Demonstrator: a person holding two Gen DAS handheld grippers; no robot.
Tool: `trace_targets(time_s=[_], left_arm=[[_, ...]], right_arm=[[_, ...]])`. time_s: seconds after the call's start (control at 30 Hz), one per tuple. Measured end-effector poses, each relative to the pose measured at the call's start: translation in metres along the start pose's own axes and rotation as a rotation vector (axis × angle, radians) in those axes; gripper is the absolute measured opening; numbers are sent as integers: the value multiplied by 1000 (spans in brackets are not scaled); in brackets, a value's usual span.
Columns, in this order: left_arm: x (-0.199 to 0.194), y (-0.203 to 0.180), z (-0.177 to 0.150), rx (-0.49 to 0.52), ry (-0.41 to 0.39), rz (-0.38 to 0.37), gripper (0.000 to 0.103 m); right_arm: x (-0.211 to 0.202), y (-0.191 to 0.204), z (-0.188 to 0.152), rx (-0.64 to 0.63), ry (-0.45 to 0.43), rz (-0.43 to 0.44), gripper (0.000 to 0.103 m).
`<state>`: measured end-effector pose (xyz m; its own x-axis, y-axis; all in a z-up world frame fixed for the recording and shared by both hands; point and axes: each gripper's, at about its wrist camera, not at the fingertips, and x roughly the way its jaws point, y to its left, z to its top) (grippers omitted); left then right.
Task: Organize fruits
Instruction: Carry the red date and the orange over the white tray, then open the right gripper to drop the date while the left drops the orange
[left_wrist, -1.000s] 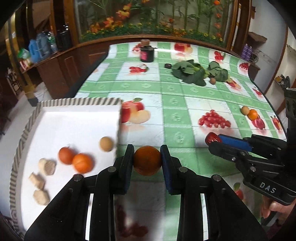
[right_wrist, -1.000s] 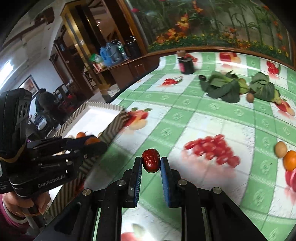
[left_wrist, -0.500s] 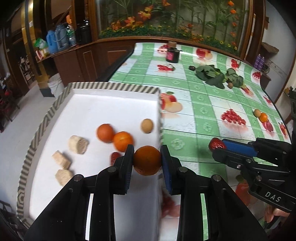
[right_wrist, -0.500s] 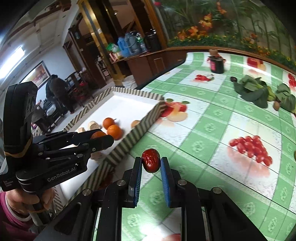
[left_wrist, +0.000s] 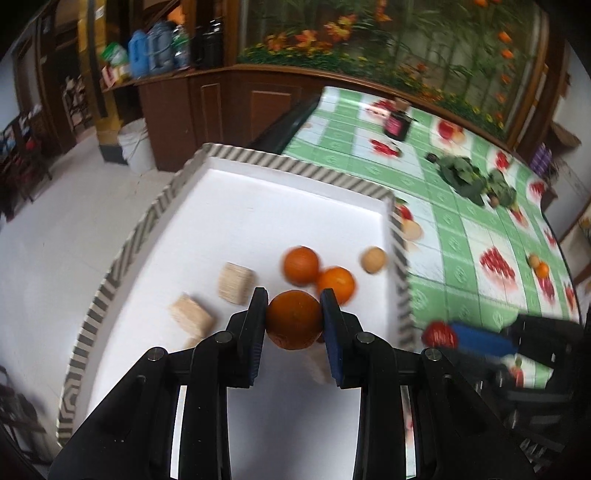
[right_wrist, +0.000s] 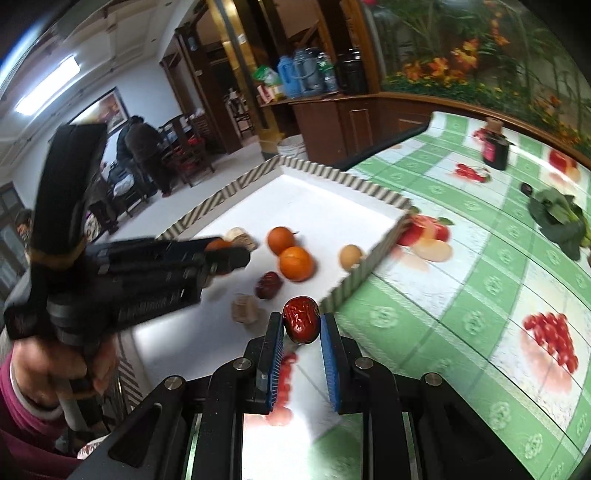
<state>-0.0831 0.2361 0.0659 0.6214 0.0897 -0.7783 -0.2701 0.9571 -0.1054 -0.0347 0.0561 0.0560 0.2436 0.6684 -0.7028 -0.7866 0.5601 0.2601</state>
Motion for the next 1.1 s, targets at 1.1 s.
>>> trace_targets(time_s=[1.1], left_arm=[[63, 35, 35, -74, 84, 93, 29]], right_arm=[[67, 32, 19, -174, 144, -14, 22]])
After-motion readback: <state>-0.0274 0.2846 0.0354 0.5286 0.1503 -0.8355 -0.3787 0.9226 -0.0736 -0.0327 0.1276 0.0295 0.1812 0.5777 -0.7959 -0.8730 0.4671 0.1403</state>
